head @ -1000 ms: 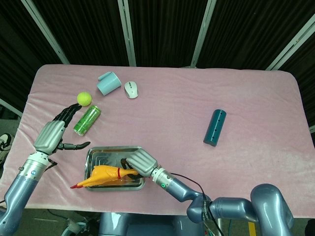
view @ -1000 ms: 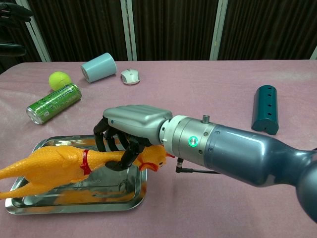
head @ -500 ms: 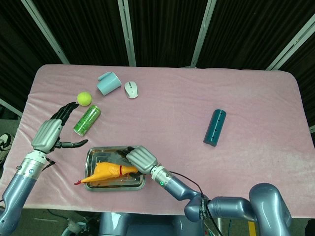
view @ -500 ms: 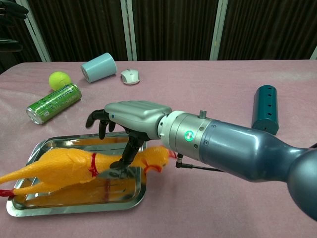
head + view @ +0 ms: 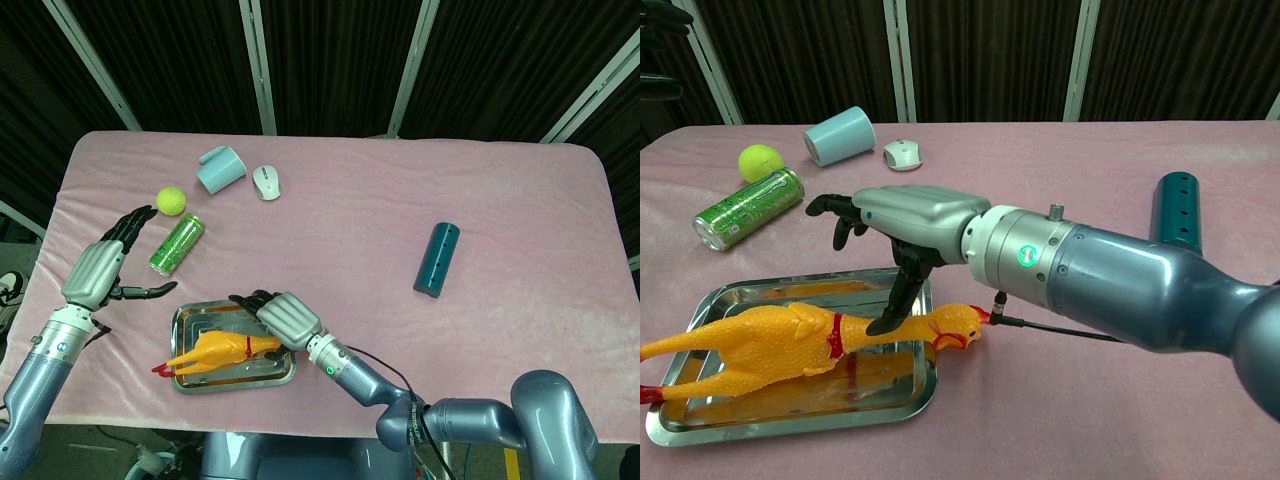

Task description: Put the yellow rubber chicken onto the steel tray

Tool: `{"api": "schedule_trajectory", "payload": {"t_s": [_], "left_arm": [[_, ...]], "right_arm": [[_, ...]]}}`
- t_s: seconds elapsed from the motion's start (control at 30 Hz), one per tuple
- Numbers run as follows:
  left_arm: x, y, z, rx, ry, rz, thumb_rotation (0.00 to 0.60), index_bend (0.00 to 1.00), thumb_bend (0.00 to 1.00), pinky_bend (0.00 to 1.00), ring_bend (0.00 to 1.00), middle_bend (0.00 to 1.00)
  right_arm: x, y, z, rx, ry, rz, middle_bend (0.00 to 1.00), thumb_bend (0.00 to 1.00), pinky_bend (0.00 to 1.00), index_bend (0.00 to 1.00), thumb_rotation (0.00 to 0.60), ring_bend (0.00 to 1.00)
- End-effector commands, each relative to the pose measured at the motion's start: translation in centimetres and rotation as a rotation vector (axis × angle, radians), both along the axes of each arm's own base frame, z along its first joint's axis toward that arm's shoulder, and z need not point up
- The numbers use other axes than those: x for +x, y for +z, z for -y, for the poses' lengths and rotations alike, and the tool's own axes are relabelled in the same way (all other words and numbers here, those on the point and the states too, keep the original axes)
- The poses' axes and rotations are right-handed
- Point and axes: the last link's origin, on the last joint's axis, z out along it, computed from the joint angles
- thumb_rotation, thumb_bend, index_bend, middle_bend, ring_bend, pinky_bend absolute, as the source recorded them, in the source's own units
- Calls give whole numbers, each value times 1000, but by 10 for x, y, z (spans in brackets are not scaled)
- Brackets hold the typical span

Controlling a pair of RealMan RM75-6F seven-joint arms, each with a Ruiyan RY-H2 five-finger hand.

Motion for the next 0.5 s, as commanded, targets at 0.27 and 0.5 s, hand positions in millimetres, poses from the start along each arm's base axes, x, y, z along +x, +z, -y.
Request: {"api": "schedule_trajectory", "payload": {"t_s": [0.27,0.5], "left_arm": [[-10,8,4,29,19,-22,545,0,45,118,0,0],[-24,15,14,41,43,-41,575,0,45,75,0,0]], "right_arm": [[-30,72,28,-158,-47,76,367,398,503,380,600,347],[-81,122,40,-296,-107,69,377,415,492,411,600,353]]}}
